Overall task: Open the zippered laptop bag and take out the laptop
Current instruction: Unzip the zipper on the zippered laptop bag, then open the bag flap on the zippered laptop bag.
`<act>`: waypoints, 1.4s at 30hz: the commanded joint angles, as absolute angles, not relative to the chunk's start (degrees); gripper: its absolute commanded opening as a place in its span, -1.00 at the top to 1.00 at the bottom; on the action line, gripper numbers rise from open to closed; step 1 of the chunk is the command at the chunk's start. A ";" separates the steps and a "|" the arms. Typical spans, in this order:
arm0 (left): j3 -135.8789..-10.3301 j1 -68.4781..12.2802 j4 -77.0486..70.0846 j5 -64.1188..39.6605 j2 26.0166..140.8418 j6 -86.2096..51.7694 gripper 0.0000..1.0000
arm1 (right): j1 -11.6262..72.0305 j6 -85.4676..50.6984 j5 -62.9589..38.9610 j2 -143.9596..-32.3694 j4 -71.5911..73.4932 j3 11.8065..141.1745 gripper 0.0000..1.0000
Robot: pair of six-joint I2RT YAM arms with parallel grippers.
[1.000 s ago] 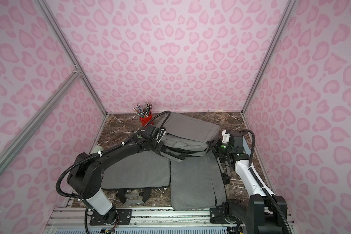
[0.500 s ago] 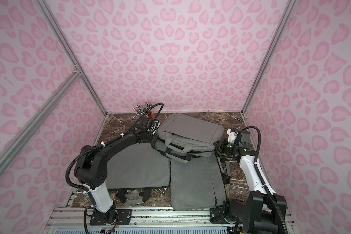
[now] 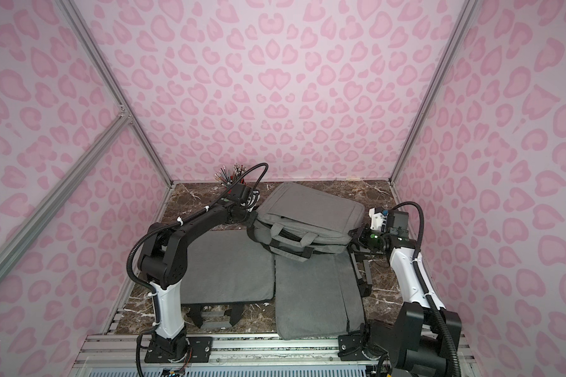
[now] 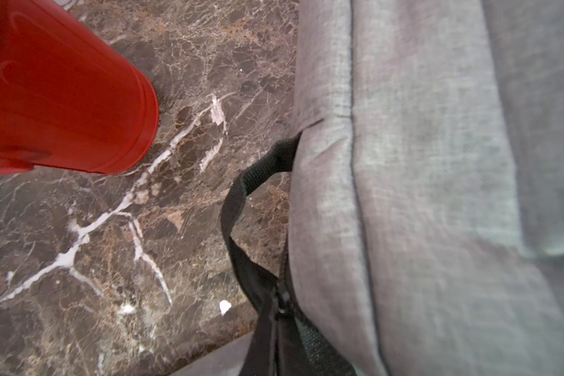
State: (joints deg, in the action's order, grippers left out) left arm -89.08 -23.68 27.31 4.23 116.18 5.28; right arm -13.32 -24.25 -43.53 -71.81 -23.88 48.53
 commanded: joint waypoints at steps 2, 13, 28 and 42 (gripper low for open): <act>-89.56 -23.19 26.26 4.78 116.31 5.58 0.93 | -13.84 -22.63 -42.12 -72.59 -21.72 48.86 1.00; -86.95 -24.50 26.02 -10.30 108.28 11.31 0.06 | -13.83 -21.62 -42.44 -75.39 -20.72 50.86 1.00; -88.14 -32.95 27.12 -18.03 108.61 44.78 -0.30 | -12.98 -17.85 -40.98 -83.35 -22.61 59.15 1.00; -96.91 -37.62 24.63 -11.89 120.20 51.38 -0.31 | -12.06 -16.08 -40.34 -86.87 -23.90 61.65 1.00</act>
State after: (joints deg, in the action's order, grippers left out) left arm -95.42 -37.28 25.82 -14.13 118.61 49.50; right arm -12.12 -17.08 -40.10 -86.46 -25.39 61.08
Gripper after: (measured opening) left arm 0.658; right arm 0.050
